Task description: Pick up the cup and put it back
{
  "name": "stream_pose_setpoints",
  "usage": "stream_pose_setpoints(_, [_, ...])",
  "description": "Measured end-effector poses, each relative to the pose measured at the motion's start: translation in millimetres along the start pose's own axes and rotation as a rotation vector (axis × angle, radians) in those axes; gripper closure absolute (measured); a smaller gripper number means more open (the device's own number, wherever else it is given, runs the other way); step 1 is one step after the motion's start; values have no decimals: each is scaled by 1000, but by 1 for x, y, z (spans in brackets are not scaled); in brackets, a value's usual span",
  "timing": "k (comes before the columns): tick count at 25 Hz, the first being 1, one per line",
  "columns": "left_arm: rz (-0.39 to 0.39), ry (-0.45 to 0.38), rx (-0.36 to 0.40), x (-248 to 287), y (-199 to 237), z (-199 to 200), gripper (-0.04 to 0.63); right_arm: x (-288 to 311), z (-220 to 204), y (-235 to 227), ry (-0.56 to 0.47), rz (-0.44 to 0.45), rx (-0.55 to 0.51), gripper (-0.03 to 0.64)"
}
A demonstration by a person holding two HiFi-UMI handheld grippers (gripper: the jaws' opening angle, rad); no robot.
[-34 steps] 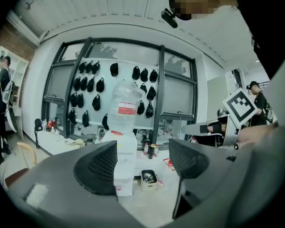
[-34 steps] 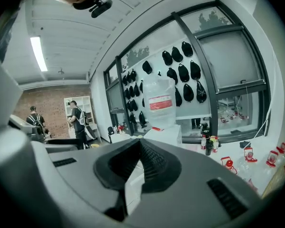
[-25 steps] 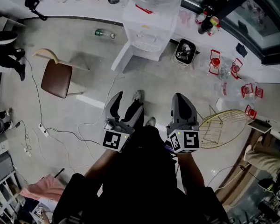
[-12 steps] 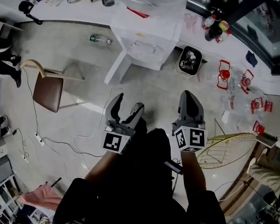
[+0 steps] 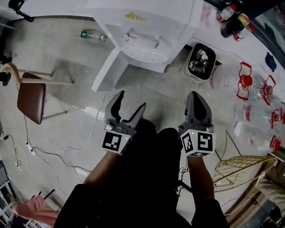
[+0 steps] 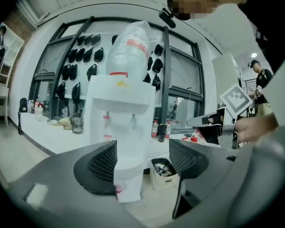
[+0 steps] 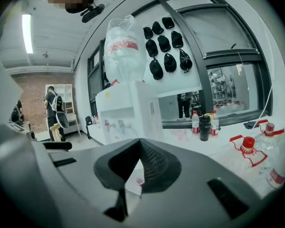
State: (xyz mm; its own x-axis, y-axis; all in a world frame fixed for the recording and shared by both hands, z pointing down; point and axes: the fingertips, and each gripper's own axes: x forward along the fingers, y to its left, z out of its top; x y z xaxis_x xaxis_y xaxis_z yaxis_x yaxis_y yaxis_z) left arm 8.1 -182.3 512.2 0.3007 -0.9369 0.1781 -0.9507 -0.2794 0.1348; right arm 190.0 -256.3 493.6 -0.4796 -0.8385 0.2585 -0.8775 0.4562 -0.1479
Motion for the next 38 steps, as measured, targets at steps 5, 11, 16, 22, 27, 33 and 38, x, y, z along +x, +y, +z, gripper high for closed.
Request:
stream_pose_setpoints(5, [22, 2, 18, 29, 29, -86, 273, 39, -78, -13, -35, 11, -11, 623])
stream_pose_setpoints(11, [20, -18, 35, 53, 57, -175, 273, 75, -152, -13, -98, 43, -37, 623])
stream_pose_setpoints(16, [15, -39, 86, 68, 70, -214, 273, 94, -197, -16, -105, 46, -42, 623])
stream_pose_setpoints(22, [19, -12, 118, 88, 85, -242, 273, 107, -223, -18, -90, 35, -59, 623])
stream_pose_setpoints(27, [5, 13, 148, 121, 93, -267, 273, 121, -237, -23, -84, 16, -66, 623])
stream_pose_setpoints(33, [-5, 52, 142, 164, 106, -292, 272, 128, -249, -22, -58, 6, -87, 623])
stream_pose_setpoints(38, [-2, 96, 148, 198, 119, -318, 268, 129, -259, -21, -35, 5, -102, 622])
